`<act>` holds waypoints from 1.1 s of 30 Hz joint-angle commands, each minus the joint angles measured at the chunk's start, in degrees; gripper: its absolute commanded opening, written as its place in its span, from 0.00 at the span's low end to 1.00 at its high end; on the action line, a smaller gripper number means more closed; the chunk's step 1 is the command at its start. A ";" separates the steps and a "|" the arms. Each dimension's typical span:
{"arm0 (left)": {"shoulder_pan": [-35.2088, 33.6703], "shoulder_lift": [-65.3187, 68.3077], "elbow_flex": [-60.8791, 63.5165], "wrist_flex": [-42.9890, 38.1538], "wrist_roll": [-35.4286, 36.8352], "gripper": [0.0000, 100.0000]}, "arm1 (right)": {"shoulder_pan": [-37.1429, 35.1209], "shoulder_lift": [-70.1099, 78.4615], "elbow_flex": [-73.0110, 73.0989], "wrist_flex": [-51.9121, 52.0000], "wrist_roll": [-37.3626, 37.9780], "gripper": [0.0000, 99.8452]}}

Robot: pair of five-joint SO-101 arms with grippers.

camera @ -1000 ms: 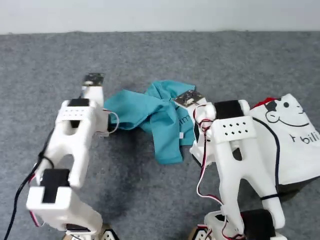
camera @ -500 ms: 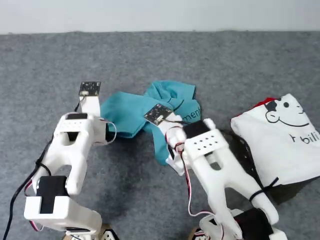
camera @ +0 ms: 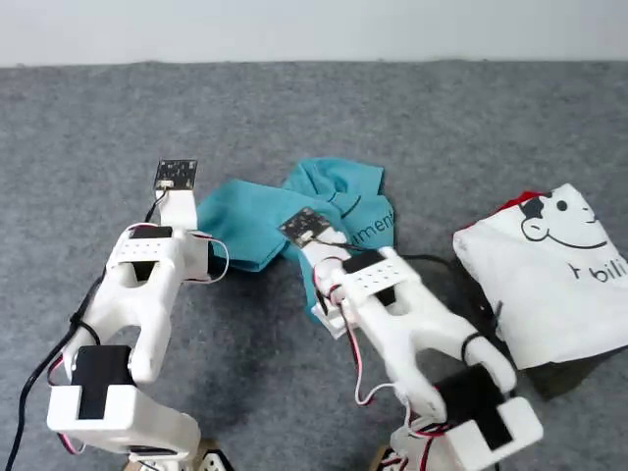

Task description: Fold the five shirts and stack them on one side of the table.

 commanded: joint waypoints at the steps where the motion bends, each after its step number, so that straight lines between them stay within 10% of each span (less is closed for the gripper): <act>1: -0.35 -2.46 -0.13 -0.62 0.18 0.01 | -4.44 4.88 -3.34 -0.13 -0.18 0.01; 18: -0.88 -3.87 -2.07 0.26 0.26 0.01 | 11.21 -10.95 -14.24 18.86 4.48 0.01; 33: -6.33 -37.27 -15.96 16.00 0.09 0.01 | 28.88 -33.80 -35.69 36.79 4.66 0.01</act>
